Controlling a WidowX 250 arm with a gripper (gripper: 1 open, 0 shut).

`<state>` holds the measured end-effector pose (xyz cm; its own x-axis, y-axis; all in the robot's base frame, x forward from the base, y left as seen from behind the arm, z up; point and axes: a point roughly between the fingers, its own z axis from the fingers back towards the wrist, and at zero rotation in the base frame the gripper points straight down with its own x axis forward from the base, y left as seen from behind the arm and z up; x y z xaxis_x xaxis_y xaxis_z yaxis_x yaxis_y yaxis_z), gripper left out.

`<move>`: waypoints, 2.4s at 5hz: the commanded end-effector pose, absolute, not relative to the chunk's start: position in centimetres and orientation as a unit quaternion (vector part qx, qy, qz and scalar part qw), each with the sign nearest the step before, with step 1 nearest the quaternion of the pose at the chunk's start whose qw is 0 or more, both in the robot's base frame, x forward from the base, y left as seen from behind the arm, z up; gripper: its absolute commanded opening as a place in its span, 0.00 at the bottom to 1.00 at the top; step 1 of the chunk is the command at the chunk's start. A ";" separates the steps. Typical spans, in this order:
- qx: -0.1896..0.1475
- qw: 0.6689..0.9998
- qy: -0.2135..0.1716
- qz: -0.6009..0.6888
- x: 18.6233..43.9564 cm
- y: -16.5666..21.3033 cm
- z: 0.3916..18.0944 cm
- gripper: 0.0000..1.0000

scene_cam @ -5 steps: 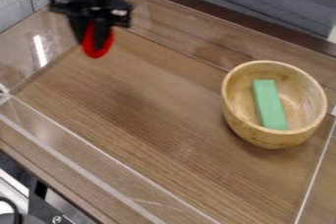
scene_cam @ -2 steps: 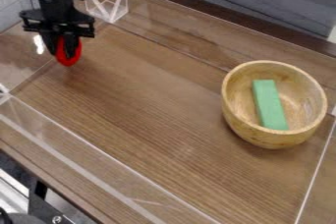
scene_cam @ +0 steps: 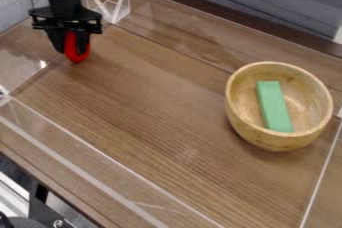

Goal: Move the red object to the left side of the table

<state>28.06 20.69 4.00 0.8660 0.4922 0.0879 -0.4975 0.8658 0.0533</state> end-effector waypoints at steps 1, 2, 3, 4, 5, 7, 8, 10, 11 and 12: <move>0.035 0.969 -0.056 0.238 29.9 21.5 5.4 1.00; 0.023 0.970 -0.056 0.234 30.6 21.0 6.1 1.00; 0.017 0.971 -0.055 0.234 31.3 20.6 6.3 1.00; 0.015 0.963 -0.052 0.263 31.4 21.3 4.9 1.00; 0.008 0.956 -0.050 0.289 31.3 21.7 3.8 1.00; -0.024 0.956 -0.042 0.288 31.1 21.7 6.2 1.00; -0.042 0.961 -0.036 0.272 30.6 22.0 6.4 1.00; -0.056 0.969 -0.034 0.239 30.3 21.6 6.3 1.00; -0.060 0.963 -0.035 0.259 30.1 21.0 6.2 1.00; -0.064 0.965 -0.037 0.253 30.7 20.8 6.7 1.00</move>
<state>29.62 20.18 3.40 0.8670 0.4947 -0.0605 -0.4977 0.8533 -0.1556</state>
